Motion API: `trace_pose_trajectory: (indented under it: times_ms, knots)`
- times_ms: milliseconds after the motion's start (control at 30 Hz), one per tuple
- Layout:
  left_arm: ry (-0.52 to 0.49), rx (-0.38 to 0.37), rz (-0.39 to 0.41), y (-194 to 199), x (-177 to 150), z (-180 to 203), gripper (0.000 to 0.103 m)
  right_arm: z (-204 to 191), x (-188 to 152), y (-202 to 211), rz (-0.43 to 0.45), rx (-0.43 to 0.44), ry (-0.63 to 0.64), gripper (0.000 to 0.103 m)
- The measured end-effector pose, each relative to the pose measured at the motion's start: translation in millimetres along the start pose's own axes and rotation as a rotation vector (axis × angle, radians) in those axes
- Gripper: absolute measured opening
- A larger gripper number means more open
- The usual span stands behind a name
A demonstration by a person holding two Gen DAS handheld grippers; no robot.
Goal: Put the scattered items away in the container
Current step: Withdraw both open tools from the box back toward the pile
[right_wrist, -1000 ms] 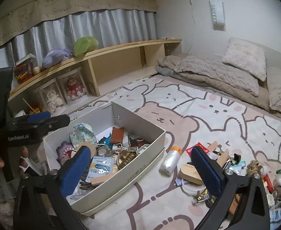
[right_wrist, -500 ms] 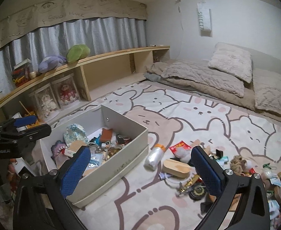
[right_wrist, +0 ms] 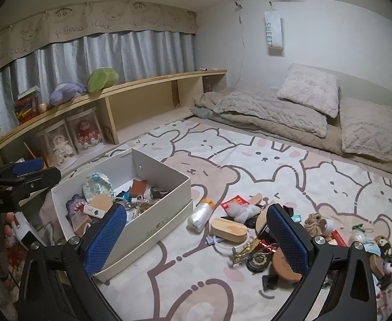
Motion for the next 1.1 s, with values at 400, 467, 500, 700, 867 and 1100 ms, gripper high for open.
trace_pose_trajectory:
  times_ms: [400,467,500,700,867,1100]
  knots:
    - [-0.013,-0.044,0.041,7.2,6.0,22.0,0.103,15.9,12.9,29.4,0.062,-0.045,0.002,0.103]
    - [-0.015,-0.041,0.052,6.7,8.5,25.7,0.103,22.0,14.3,36.1,0.074,-0.055,-0.006,0.103]
    - [-0.017,-0.036,0.058,6.4,9.5,27.3,0.103,24.9,14.6,38.9,0.078,-0.06,-0.009,0.103]
    - [-0.033,-0.067,0.078,6.3,13.4,45.1,0.103,45.8,14.4,57.3,0.099,-0.111,-0.018,0.103]
    - [-0.043,-0.099,0.083,4.1,17.8,60.9,0.103,66.6,9.1,73.7,0.107,-0.153,-0.03,0.103]
    - [-0.066,-0.137,0.087,2.0,21.1,84.9,0.103,95.0,2.4,95.2,0.119,-0.221,-0.051,0.103]
Point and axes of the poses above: each gripper's, at about its wrist camera, not at the fingertips, and y roughly against the way its jaws point, z to its right, x to its top, the point moved 9 cm from there along -y, roughly the way its jaws point, and after that the axes turned 1 degree about y, right-handed, at the moved point
